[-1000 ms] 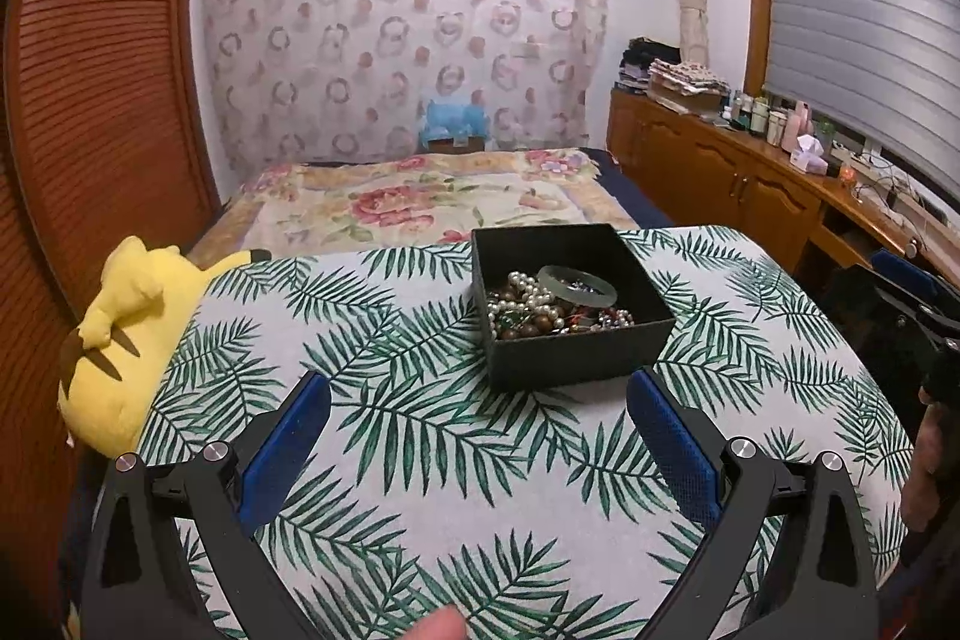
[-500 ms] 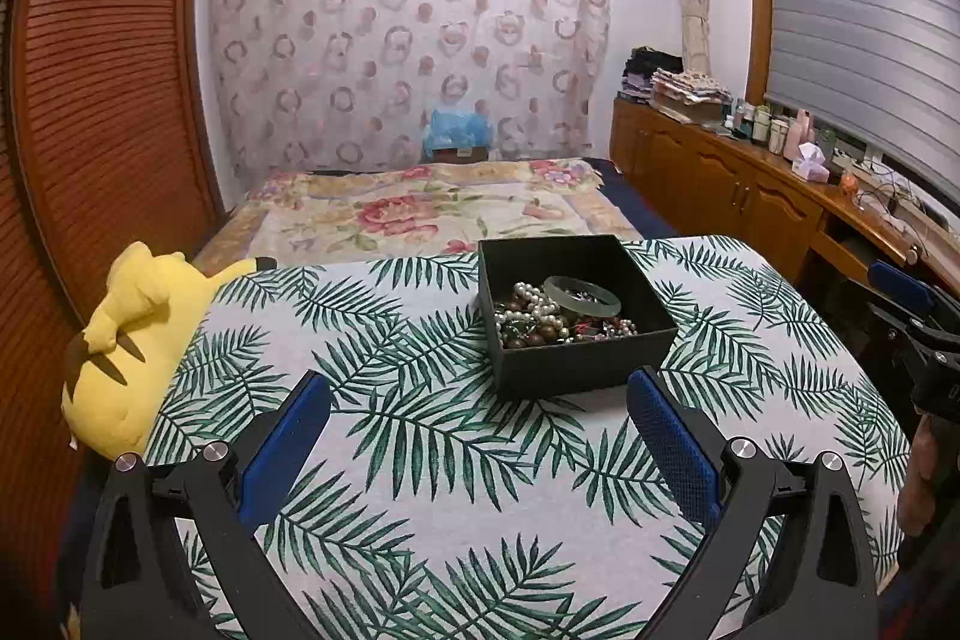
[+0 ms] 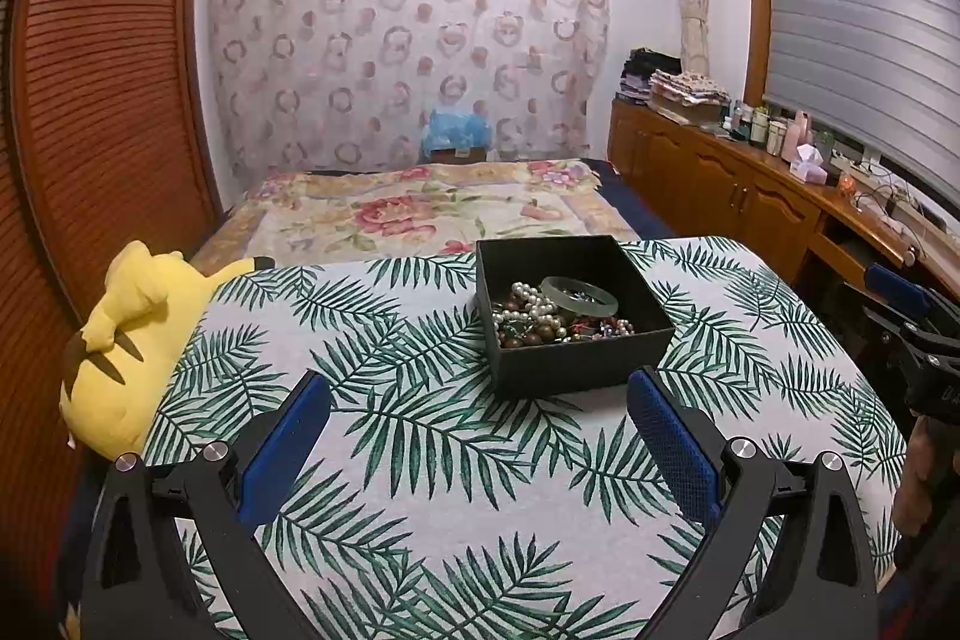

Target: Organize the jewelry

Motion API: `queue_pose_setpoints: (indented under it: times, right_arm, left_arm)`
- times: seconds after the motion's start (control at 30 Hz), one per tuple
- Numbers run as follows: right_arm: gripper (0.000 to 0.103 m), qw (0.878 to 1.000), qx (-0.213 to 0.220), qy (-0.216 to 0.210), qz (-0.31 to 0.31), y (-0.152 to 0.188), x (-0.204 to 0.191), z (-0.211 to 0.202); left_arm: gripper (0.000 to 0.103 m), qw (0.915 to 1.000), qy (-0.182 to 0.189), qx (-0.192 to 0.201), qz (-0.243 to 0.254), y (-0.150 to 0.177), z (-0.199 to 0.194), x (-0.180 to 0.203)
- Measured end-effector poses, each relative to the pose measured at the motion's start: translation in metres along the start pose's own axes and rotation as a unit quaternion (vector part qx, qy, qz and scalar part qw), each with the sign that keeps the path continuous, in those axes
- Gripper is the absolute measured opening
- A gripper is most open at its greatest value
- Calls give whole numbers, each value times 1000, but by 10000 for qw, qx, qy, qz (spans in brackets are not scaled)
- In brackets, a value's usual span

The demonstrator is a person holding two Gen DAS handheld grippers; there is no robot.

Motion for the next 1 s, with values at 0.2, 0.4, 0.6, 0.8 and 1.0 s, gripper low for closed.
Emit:
queue_pose_setpoints:
  times: [0.2, 0.4, 0.6, 0.8, 1.0]
  right_arm:
    - [101, 10000, 4, 2, -2, 0, 0, 0]
    - [101, 10000, 1, -1, 10, 0, 0, 0]
    - [101, 10000, -9, -9, -3, 2, 0, 1]
    - [101, 10000, -11, -6, -5, 1, 0, 1]
    - [101, 10000, -11, -10, 3, 1, 0, 1]
  left_arm:
    - [95, 10000, -2, 14, -5, 0, -1, 0]
    - [95, 10000, 20, 24, 2, -2, -3, 2]
    - [95, 10000, 17, 46, -7, -3, -5, 1]
    - [95, 10000, 23, 44, -10, -3, -4, 1]
    - [95, 10000, 22, 46, -7, -2, -4, 1]
Point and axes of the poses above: each gripper's, at about its wrist camera, not at the fingertips, and z roughly the way its jaws point, x to its right, y to its underside, the point moved 9 cm from there along z, roughly the way its jaws point, and after that the axes turned 1 degree about y, right-handed, at the moved point
